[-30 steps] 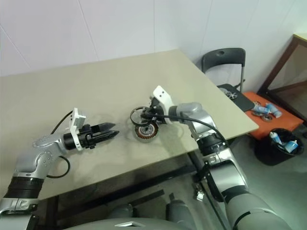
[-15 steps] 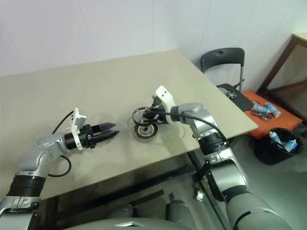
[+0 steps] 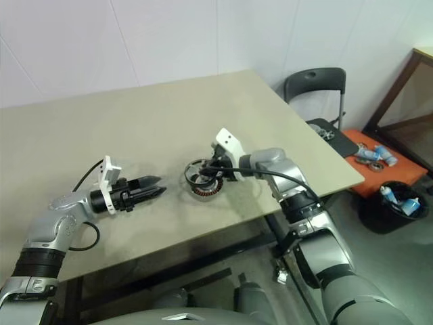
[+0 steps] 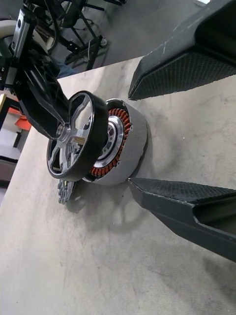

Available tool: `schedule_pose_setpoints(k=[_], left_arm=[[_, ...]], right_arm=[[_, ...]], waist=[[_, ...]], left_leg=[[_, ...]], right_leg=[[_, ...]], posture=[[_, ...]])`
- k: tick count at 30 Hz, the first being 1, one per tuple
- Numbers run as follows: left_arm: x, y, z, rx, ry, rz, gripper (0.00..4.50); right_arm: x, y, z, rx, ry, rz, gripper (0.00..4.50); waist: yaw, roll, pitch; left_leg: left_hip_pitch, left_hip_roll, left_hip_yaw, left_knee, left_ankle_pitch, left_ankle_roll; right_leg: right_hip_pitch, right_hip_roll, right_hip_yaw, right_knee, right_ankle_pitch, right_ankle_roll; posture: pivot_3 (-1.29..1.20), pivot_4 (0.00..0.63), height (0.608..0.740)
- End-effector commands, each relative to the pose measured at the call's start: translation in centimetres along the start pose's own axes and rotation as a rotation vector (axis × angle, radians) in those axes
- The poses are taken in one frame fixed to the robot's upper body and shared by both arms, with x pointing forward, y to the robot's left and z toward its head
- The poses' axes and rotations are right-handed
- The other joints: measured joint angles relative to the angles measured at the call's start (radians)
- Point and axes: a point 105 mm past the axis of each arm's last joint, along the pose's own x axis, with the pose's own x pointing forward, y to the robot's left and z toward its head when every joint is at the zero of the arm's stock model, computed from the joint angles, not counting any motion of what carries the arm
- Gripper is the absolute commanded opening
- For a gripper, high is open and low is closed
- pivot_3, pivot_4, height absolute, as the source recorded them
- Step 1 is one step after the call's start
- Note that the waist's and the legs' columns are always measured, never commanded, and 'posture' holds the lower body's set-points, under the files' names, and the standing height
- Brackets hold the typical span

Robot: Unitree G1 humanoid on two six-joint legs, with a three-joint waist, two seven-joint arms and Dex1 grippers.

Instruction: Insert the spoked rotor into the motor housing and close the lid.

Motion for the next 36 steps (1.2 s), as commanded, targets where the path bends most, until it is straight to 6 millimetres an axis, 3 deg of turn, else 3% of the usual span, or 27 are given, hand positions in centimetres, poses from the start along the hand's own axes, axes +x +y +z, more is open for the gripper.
schedule_pose_setpoints(k=[1,11,28,36], left_arm=[[-0.4,0.2,0.5,0.035,-0.016,-0.004,2.66],[-0.7,0.6,0.3,0.037,-0.015,-0.007,2.66],[-0.5,-0.2,0.3,0.039,-0.011,-0.015,2.66],[-0.4,0.1,0.3,0.034,-0.010,-0.014,2.66]], right_arm=[[-0.3,0.1,1.3,-0.060,-0.028,0.001,0.48],[-0.2,0.8,0.6,-0.067,-0.006,0.025,0.48],[-0.4,0.3,-0.1,-0.065,0.011,-0.003,0.48],[0.0,0.8,-1.4,-0.094,0.057,0.009,0.48]], waist=[[0.000,0.000,0.000],[0.000,0.000,0.000],[0.000,0.000,0.000],[0.000,0.000,0.000]], left_leg=[[0.000,0.000,0.000,0.000,0.000,0.000],[0.000,0.000,0.000,0.000,0.000,0.000],[0.000,0.000,0.000,0.000,0.000,0.000],[0.000,0.000,0.000,0.000,0.000,0.000]], right_leg=[[0.000,0.000,0.000,0.000,0.000,0.000],[0.000,0.000,0.000,0.000,0.000,0.000],[0.000,0.000,0.000,0.000,0.000,0.000],[0.000,0.000,0.000,0.000,0.000,0.000]], posture=[[0.00,0.000,0.740],[0.00,0.000,0.740],[0.00,0.000,0.740],[0.00,0.000,0.740]])
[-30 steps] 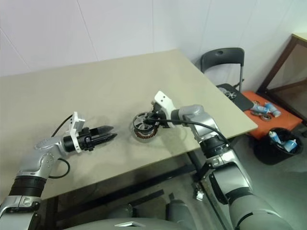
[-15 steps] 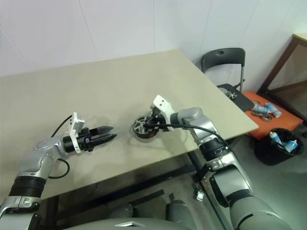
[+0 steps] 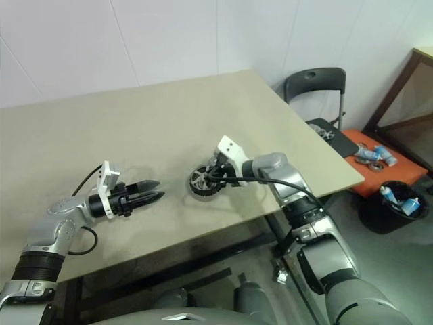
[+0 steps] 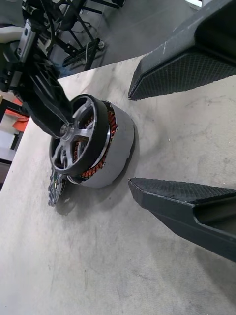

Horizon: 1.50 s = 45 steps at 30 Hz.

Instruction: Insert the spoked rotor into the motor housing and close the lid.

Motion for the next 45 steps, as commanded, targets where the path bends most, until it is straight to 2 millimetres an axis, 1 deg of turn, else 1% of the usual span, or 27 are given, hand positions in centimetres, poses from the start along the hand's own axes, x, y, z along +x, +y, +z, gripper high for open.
schedule_pose_setpoints(k=[1,9,14,19,30,33,34,36,38,40,42,44,45], left_arm=[[0.1,0.2,1.1,0.039,-0.020,-0.008,2.66],[0.1,0.2,0.9,0.035,-0.018,-0.012,2.66],[0.2,0.4,0.9,0.035,-0.019,-0.012,2.66],[0.1,0.7,0.8,0.034,-0.019,-0.010,2.66],[0.1,1.2,0.4,0.033,-0.021,-0.003,2.66],[0.0,1.3,0.4,0.033,-0.022,-0.002,2.66],[0.0,1.3,0.4,0.033,-0.022,-0.001,2.66],[-0.1,1.4,0.4,0.033,-0.022,0.001,2.66],[-0.1,1.5,0.3,0.032,-0.022,0.002,2.66],[0.0,1.5,0.2,0.032,-0.022,0.000,2.66],[0.0,1.4,0.1,0.033,-0.023,0.000,2.66],[0.1,1.4,0.0,0.033,-0.022,0.001,2.66],[0.1,1.4,0.0,0.034,-0.022,0.002,2.66]], right_arm=[[0.1,0.7,0.5,-0.069,-0.004,0.016,0.48],[0.4,0.5,-0.1,-0.075,0.014,0.001,0.48],[0.9,0.0,0.4,-0.065,-0.007,-0.034,0.48],[1.2,-1.0,0.7,-0.048,-0.025,-0.084,0.48],[0.9,-0.7,-0.6,-0.076,0.024,-0.050,0.48],[0.5,-0.4,-1.3,-0.098,0.054,-0.028,0.48],[0.4,-0.5,-1.7,-0.110,0.070,-0.034,0.48],[0.6,-1.7,-2.6,-0.140,0.110,-0.109,0.48],[1.0,-2.2,-2.3,-0.113,0.095,-0.149,0.48],[1.7,-1.9,-1.4,-0.100,0.061,-0.135,0.48],[2.1,-1.6,-0.8,-0.111,0.048,-0.127,0.48],[2.0,-1.4,-0.6,-0.113,0.044,-0.111,0.48],[1.8,-1.3,-0.7,-0.113,0.047,-0.102,0.48]], waist=[[0.000,0.000,0.000],[0.000,0.000,0.000],[-0.002,-0.001,-0.001],[-0.003,-0.001,-0.001],[-0.002,-0.001,-0.001],[-0.001,-0.001,-0.001],[0.001,-0.001,-0.001],[0.003,-0.001,-0.001],[0.001,-0.003,-0.002],[-0.004,-0.004,-0.003],[-0.006,-0.004,-0.003],[-0.005,-0.003,-0.002],[-0.005,-0.003,-0.002]], left_leg=[[0.000,0.000,0.000,0.000,0.000,0.000],[0.000,0.000,0.000,0.000,0.000,0.000],[0.001,0.000,0.000,0.000,0.000,0.000],[0.002,0.000,0.000,0.000,0.000,0.000],[0.002,0.001,0.000,0.001,0.000,0.000],[0.002,0.000,0.000,0.001,0.000,0.000],[0.002,0.000,0.000,0.001,0.000,0.000],[0.001,0.000,0.000,0.001,0.000,0.000],[0.001,-0.001,0.000,0.001,0.000,0.000],[0.003,0.000,0.000,0.001,0.000,0.000],[0.008,0.000,0.000,0.001,0.000,0.000],[0.017,0.001,-0.001,0.001,0.000,0.000],[0.018,0.001,-0.001,0.001,0.000,0.000]], right_leg=[[0.000,0.000,0.000,0.000,0.000,0.000],[0.000,0.000,0.000,0.000,0.000,0.000],[0.000,0.000,0.000,0.000,0.000,0.000],[0.000,0.001,0.000,0.002,0.000,0.000],[0.001,0.002,0.001,0.003,0.000,0.000],[0.001,0.001,0.001,0.003,0.000,0.000],[0.001,0.001,0.001,0.003,0.000,0.000],[0.001,0.000,0.000,0.002,0.000,0.000],[0.001,0.000,0.000,0.001,0.000,0.000],[0.003,0.000,0.000,0.001,0.000,0.000],[0.007,0.001,0.001,0.001,0.000,-0.002],[0.014,0.002,0.001,0.001,-0.001,-0.004],[0.015,0.002,0.001,0.001,-0.001,-0.004]], posture=[[0.00,0.000,0.740],[0.00,0.000,0.740],[0.00,0.000,0.740],[0.00,0.000,0.740],[0.00,0.000,0.740],[0.00,0.000,0.740],[0.00,0.000,0.740],[0.00,0.000,0.740],[0.00,0.000,0.740],[0.00,0.000,0.740],[0.00,0.000,0.740],[0.00,0.000,0.740],[0.00,0.000,0.740]])
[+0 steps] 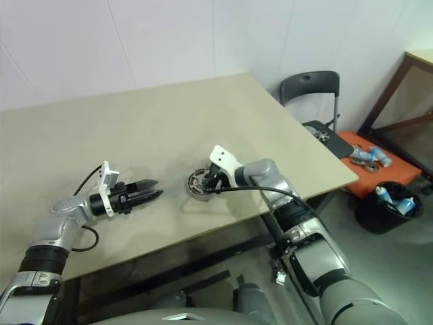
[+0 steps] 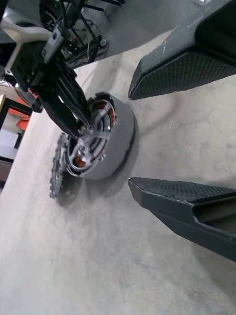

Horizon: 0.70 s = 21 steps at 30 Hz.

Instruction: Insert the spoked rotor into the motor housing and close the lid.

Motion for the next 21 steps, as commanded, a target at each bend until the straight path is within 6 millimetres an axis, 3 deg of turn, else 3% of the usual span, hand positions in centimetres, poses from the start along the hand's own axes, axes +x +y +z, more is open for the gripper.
schedule_pose_setpoints(k=[1,5,11,20,21], left_arm=[[0.2,-0.1,0.7,0.038,-0.016,-0.012,2.66],[0.3,-0.3,0.5,0.037,-0.019,-0.014,2.66],[0.5,-0.5,0.6,0.038,-0.022,-0.020,2.66],[0.3,0.0,0.8,0.037,-0.017,-0.017,2.66],[0.3,0.1,0.8,0.036,-0.016,-0.015,2.66]], right_arm=[[-0.7,-0.9,0.6,-0.026,0.004,-0.033,0.48],[-1.7,-0.7,0.9,0.043,-0.030,0.008,0.48],[-2.5,-0.8,3.6,0.143,-0.144,0.038,0.48],[-1.4,-0.3,2.0,0.042,-0.082,-0.012,0.48],[-1.3,-0.1,1.5,0.020,-0.059,-0.008,1.20]], waist=[[0.002,0.000,0.000],[0.005,0.000,0.000],[0.007,0.000,0.000],[0.005,0.000,0.000],[0.005,0.000,0.000]], left_leg=[[0.000,0.000,0.000,0.000,0.000,0.000],[-0.002,0.000,0.000,0.000,0.000,0.000],[-0.015,-0.002,0.000,0.000,0.000,0.000],[-0.021,-0.002,0.000,-0.002,0.000,0.000],[-0.021,-0.002,0.000,-0.002,0.000,0.000]], right_leg=[[0.000,0.000,0.000,0.000,0.000,0.000],[-0.001,0.000,0.000,0.000,0.000,0.000],[-0.011,-0.003,0.000,-0.002,0.002,0.004],[-0.020,-0.003,0.000,0.000,0.003,0.004],[-0.020,-0.003,0.000,0.000,0.003,0.004]], posture=[[0.00,0.000,0.740],[0.00,0.000,0.740],[0.00,0.000,0.740],[0.00,0.000,0.740],[0.00,0.000,0.740]])
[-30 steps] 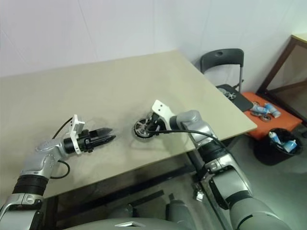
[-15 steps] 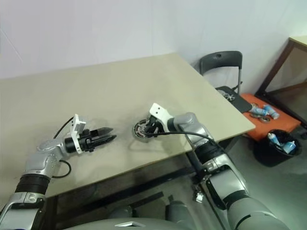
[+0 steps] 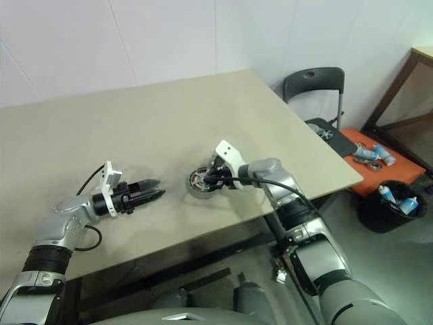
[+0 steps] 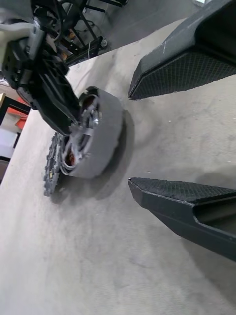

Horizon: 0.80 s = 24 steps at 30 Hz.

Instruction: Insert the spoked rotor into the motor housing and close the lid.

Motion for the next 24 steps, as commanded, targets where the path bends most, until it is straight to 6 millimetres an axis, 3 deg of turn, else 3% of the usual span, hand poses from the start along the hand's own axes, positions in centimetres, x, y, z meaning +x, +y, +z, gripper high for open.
schedule_pose_setpoints(k=[1,2,9,17,21,23,24], left_arm=[[-0.2,0.3,0.8,0.035,-0.008,-0.007,2.66],[-0.2,0.3,0.8,0.034,-0.007,-0.006,2.66],[-0.3,0.4,0.6,0.032,-0.003,-0.001,2.66],[-0.4,0.3,0.2,0.031,-0.005,0.002,2.66],[-0.4,0.1,0.0,0.028,-0.003,0.003,2.66],[-0.5,0.1,0.0,0.027,-0.004,0.001,2.66],[-0.4,0.0,0.0,0.027,-0.005,0.001,2.66]], right_arm=[[-0.2,0.4,0.6,-0.122,0.002,-0.008,1.35],[-0.1,0.7,0.3,-0.113,0.018,0.010,1.72],[-0.9,1.2,1.2,-0.090,-0.007,0.061,1.72],[-3.6,-0.7,7.2,0.047,-0.307,-0.015,1.72],[-3.5,-0.7,6.6,0.021,-0.319,-0.070,0.81],[-2.7,0.1,5.4,0.025,-0.272,-0.070,0.12],[-2.3,0.5,4.7,0.028,-0.247,-0.065,0.05]], waist=[[0.000,0.000,0.000],[0.000,0.000,0.000],[0.000,0.000,0.000],[0.000,0.000,0.000],[0.001,0.000,0.000],[0.002,0.000,0.000],[0.001,0.000,0.000]], left_leg=[[0.000,0.000,0.000,0.000,0.000,0.000],[0.000,0.000,0.000,0.000,0.000,0.000],[0.001,0.000,0.000,0.001,0.000,0.000],[0.001,0.000,0.000,0.001,0.000,0.000],[0.001,0.000,0.000,0.000,0.000,0.000],[0.000,0.000,0.000,0.000,0.000,0.000],[0.000,0.000,0.000,0.000,0.000,0.000]], right_leg=[[0.000,0.000,0.000,0.000,0.000,0.000],[0.000,0.000,0.000,0.000,0.000,0.000],[0.001,0.001,0.000,0.000,0.000,0.000],[0.001,0.001,0.000,0.001,0.000,0.000],[0.001,0.001,0.000,0.001,0.000,0.000],[0.001,0.000,0.000,0.000,0.000,0.000],[0.001,0.000,0.000,0.000,0.000,0.000]], posture=[[0.00,0.000,0.740],[0.00,0.000,0.740],[0.00,0.000,0.740],[0.00,0.000,0.740],[0.00,0.000,0.740],[0.00,0.000,0.740],[0.00,0.000,0.740]])
